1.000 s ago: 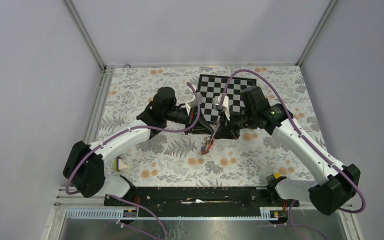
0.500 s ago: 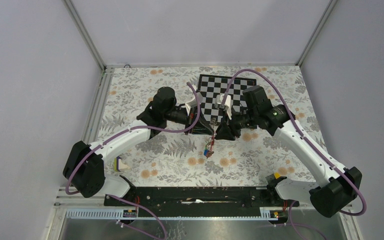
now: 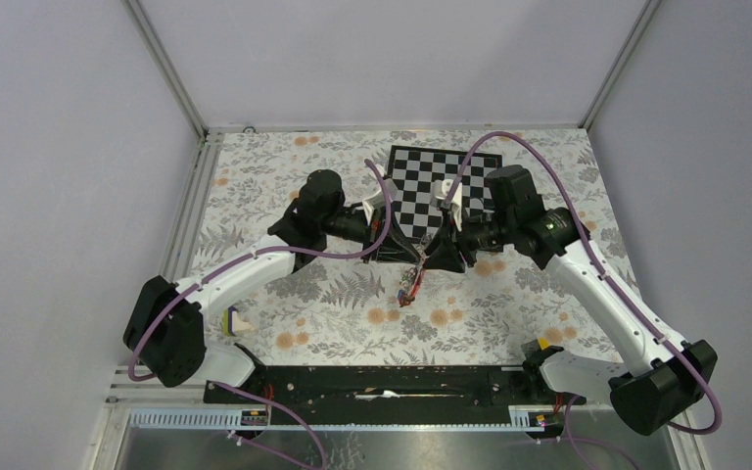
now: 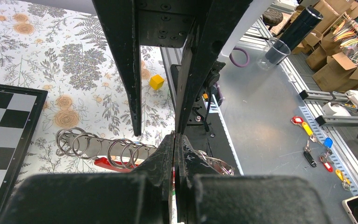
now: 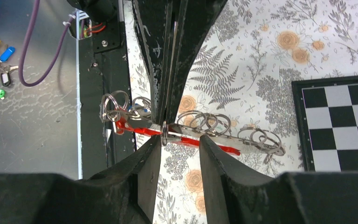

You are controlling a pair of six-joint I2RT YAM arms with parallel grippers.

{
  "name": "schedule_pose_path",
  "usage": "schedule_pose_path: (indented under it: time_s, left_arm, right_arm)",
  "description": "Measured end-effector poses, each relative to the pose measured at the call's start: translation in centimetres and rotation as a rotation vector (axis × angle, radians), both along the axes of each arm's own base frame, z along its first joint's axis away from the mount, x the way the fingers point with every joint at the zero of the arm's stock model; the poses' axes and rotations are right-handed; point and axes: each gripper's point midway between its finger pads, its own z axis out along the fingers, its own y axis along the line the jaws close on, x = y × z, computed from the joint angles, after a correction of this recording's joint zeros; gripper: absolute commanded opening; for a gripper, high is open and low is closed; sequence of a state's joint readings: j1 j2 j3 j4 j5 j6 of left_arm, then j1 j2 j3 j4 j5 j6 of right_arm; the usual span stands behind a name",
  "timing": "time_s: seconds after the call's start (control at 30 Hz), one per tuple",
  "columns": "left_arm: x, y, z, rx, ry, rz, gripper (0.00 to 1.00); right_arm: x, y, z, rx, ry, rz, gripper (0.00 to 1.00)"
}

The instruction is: Put the keys on the keyring

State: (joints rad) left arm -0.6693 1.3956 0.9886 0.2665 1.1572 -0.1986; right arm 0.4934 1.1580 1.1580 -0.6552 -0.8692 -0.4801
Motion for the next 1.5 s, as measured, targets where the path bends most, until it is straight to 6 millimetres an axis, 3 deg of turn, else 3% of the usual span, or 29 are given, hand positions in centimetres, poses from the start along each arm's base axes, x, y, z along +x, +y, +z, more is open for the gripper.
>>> schedule_pose_path:
  time_s: [0.4, 0.53, 0.73, 0.97, 1.1, 1.2, 1.4, 1.5]
  left_arm:
    - [0.0, -0.1, 0.6, -0.018, 0.0, 0.0, 0.0]
    - [0.0, -0.1, 0.6, -0.016, 0.004, 0.0, 0.0]
    - [0.2, -0.1, 0.6, -0.017, 0.002, 0.008, 0.0]
    - [0.3, -0.1, 0.5, -0.018, -0.004, 0.01, 0.0]
    - [0.5, -0.1, 0.3, -0.024, -0.04, 0.016, 0.13]
    - [0.7, -0.1, -0.2, -0.018, -0.081, 0.016, 0.29]
    - [1.0, 0.3, -2.2, 0.034, -0.121, 0.027, 0.44]
    - [1.1, 0.4, -2.6, 0.048, -0.127, 0.029, 0.47]
  right_arm:
    - [0.1, 0.7, -0.1, 0.042, 0.011, 0.026, 0.35]
    - [-0.1, 0.8, -0.3, 0.048, 0.024, 0.033, 0.27]
    - [-0.5, 0.9, -0.1, 0.059, 0.041, 0.046, 0.0]
    - [-0.6, 0.8, -0.2, 0.056, 0.039, 0.049, 0.0]
    - [-0.5, 0.5, -0.2, 0.033, 0.031, 0.037, 0.0]
    - [-0.3, 0.1, -0.2, -0.007, 0.026, 0.017, 0.0]
    - [0.0, -0.1, -1.2, -0.116, 0.026, -0.002, 0.0]
    - [0.0, -0.2, -2.1, -0.174, 0.045, -0.007, 0.0]
